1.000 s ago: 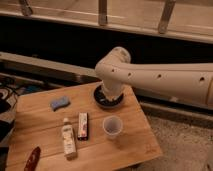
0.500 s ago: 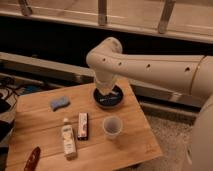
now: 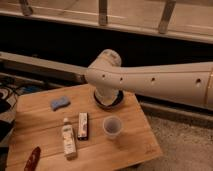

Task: Move the arm in a circular motion

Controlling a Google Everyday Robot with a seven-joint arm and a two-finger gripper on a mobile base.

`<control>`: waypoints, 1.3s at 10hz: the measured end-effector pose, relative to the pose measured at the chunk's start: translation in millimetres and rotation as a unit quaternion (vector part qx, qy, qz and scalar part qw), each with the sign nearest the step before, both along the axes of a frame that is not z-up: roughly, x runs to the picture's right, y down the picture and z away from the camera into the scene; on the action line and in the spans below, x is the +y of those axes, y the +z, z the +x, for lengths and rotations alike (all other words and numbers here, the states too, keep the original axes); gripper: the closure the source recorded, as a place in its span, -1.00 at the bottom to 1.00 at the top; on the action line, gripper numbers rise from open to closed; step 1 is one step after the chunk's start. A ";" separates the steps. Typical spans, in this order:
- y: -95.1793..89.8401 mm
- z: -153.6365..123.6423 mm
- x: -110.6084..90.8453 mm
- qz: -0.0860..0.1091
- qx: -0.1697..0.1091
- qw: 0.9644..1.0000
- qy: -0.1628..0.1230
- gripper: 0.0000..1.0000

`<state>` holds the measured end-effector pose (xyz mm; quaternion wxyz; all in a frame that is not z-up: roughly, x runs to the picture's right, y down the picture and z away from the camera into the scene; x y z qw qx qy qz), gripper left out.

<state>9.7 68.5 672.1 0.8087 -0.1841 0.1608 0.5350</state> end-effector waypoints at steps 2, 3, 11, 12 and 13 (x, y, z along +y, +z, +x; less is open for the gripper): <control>-2.2 -8.6 0.3 0.003 -0.002 1.000 0.001 0.65; -3.1 -3.9 -6.0 0.005 0.001 1.000 0.005 0.44; -2.9 -5.9 -45.8 0.002 0.021 1.000 0.006 0.03; -4.0 -13.3 -37.1 0.006 0.027 1.000 0.002 0.22; -3.2 -24.3 -34.6 0.010 0.029 1.000 0.001 0.43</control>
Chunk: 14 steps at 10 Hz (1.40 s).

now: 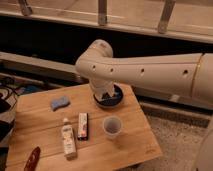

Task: Move the arm in a circular motion

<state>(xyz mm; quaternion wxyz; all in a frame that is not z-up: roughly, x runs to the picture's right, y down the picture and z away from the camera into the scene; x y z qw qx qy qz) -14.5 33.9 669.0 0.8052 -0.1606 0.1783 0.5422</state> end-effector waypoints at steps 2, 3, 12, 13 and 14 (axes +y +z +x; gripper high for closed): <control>1.9 -18.0 5.1 0.000 0.008 1.000 -0.006 0.83; 0.2 -20.7 10.4 -0.007 0.009 1.000 -0.006 0.96; 11.4 -20.9 -1.3 0.001 0.030 0.999 0.014 1.00; 21.4 -16.1 -11.1 0.002 0.031 0.999 0.016 1.00; 27.3 -13.7 -17.7 0.007 0.037 0.999 0.019 1.00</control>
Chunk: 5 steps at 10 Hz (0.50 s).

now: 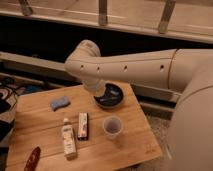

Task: Move the arm in a circular motion

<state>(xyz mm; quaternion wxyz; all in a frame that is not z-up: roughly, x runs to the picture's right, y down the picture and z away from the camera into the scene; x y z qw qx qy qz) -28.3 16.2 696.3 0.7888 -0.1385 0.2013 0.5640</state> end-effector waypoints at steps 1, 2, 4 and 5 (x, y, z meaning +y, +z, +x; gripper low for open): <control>0.7 -2.5 -2.5 0.006 0.006 1.000 0.009 1.00; 0.4 -1.7 -5.7 0.017 0.018 0.999 0.026 1.00; -0.3 6.4 -1.6 0.017 0.028 0.999 0.031 1.00; -7.2 8.2 9.0 0.016 0.032 0.999 0.031 1.00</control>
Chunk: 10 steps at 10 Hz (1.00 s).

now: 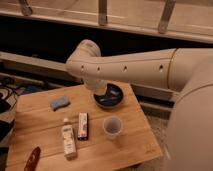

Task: Move the arm in a circular motion

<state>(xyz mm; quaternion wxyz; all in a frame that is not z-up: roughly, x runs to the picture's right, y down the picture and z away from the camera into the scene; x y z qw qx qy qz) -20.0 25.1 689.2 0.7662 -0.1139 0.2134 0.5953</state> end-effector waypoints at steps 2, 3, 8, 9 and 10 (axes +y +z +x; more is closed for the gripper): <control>-14.9 9.0 23.7 0.003 0.015 1.000 0.011 1.00; -17.5 12.7 29.0 0.004 0.018 1.000 0.015 1.00; -15.9 0.7 29.1 0.004 0.027 0.999 0.025 1.00; -10.7 -9.8 22.7 0.003 0.031 0.999 0.025 1.00; -7.9 -11.9 18.1 0.002 0.036 0.999 0.027 1.00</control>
